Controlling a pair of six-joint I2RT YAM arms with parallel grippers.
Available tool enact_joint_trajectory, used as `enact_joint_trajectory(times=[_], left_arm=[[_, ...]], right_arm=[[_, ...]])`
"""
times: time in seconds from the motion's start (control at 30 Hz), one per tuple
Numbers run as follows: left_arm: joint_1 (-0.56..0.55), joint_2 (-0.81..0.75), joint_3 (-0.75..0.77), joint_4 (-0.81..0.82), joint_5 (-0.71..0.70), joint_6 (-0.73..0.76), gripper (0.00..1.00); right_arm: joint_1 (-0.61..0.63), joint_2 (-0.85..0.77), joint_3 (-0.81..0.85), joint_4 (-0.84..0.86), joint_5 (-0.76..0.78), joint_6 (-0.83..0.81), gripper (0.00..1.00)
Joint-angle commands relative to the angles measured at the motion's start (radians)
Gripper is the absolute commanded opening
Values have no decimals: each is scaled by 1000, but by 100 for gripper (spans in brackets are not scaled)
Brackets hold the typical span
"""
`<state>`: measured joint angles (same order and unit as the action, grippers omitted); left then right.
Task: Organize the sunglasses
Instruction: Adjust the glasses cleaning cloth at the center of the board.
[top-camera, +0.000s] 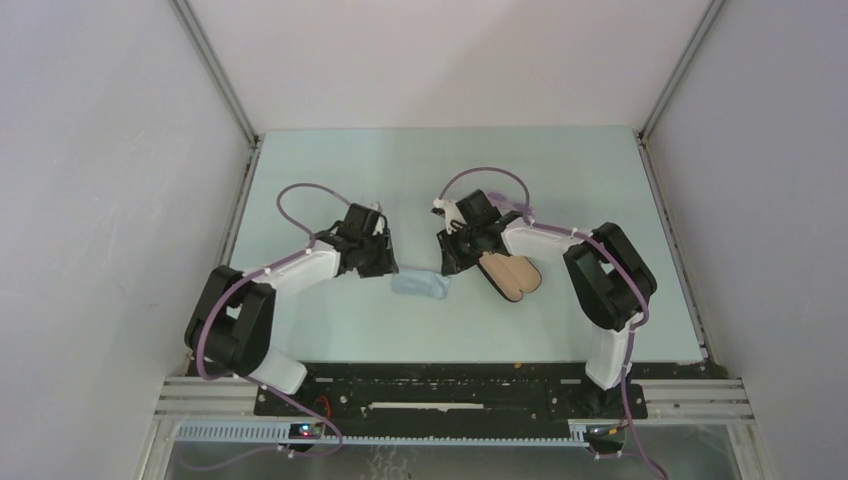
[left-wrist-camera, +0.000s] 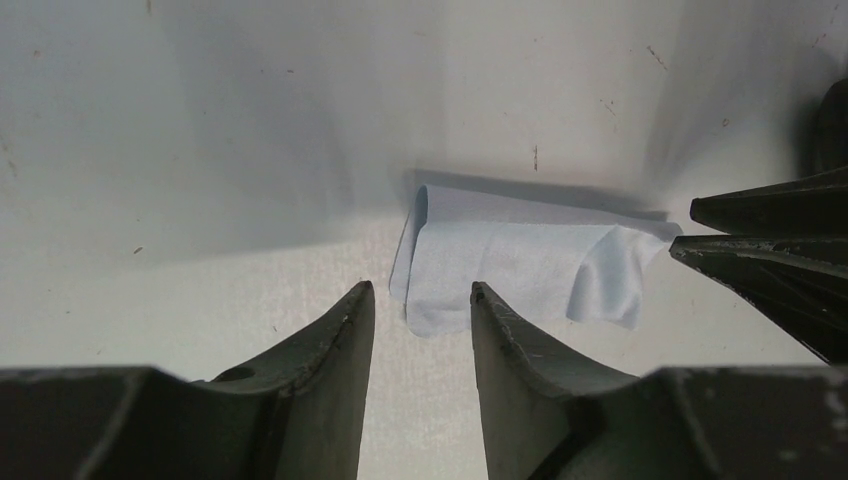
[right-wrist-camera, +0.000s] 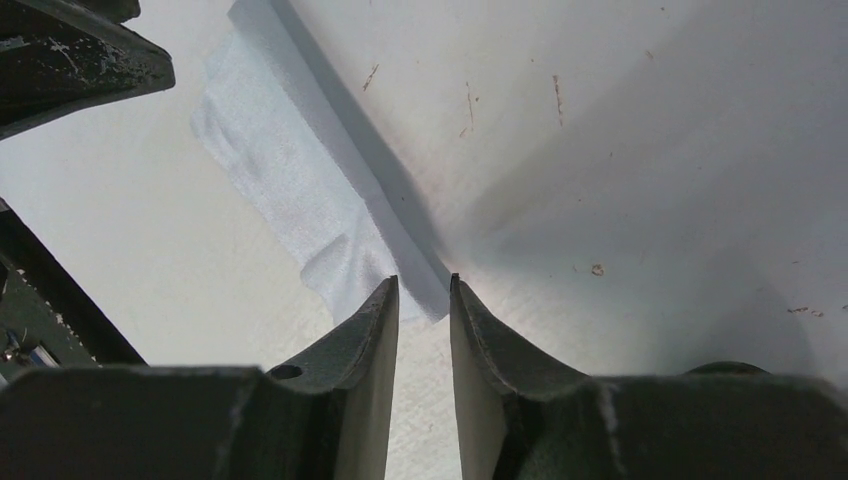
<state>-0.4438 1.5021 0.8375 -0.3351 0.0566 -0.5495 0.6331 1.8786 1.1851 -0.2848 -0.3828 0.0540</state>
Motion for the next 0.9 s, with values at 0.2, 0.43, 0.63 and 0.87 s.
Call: enact_joint_trajectory(times=[0.2,0.43,0.63,0.87], left_arm=[[5,46,34,35,-10,-10,36],[4,70,43,60,3,-27,33],[4,117,78,69,8,-23,32],[4,143,113,70,20,-23,26]], right_arm=[[8,15,9,11,-27,-13,33],[7,24,9,16,-12,-9,33],[7,37,10,16,-9,-6,33],[6,51,13,18,-3,-3,33]])
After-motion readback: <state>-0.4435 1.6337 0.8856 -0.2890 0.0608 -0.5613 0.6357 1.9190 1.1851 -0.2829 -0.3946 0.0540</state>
